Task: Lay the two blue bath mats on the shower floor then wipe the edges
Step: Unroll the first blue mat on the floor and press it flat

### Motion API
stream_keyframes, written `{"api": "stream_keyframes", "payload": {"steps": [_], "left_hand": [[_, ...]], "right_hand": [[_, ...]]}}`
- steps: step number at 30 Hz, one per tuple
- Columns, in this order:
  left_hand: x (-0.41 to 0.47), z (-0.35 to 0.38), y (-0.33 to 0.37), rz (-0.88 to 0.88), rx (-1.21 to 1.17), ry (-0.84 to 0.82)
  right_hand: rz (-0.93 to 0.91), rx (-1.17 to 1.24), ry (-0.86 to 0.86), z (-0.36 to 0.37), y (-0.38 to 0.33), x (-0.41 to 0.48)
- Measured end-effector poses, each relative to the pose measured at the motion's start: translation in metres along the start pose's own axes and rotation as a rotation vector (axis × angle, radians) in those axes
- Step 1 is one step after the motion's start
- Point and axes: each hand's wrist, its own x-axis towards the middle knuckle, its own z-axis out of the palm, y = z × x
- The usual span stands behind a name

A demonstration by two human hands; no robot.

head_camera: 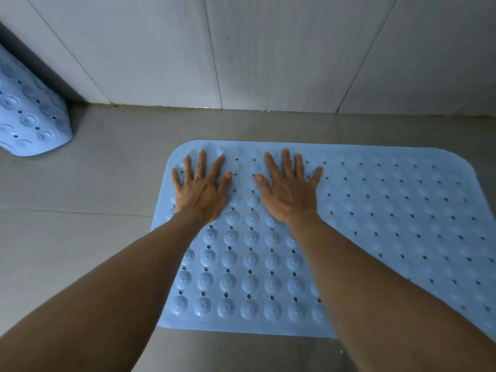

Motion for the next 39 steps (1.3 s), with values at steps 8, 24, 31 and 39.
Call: {"api": "stream_keyframes", "payload": {"steps": [8, 24, 31, 39], "left_hand": [[0.007, 0.003, 0.004, -0.089, -0.005, 0.018], [0.010, -0.002, 0.007, -0.076, 0.028, 0.004], [0.009, -0.003, 0.005, -0.070, 0.049, -0.043], [0.009, -0.017, 0.012, -0.087, 0.082, -0.138]], "right_hand": [[0.020, -0.006, 0.042, 0.001, -0.003, 0.004], [0.034, -0.001, 0.004, -0.004, -0.009, 0.007], [0.014, 0.031, -0.029, -0.003, -0.004, 0.007], [-0.084, 0.322, -0.140, -0.039, 0.041, -0.009]]}}
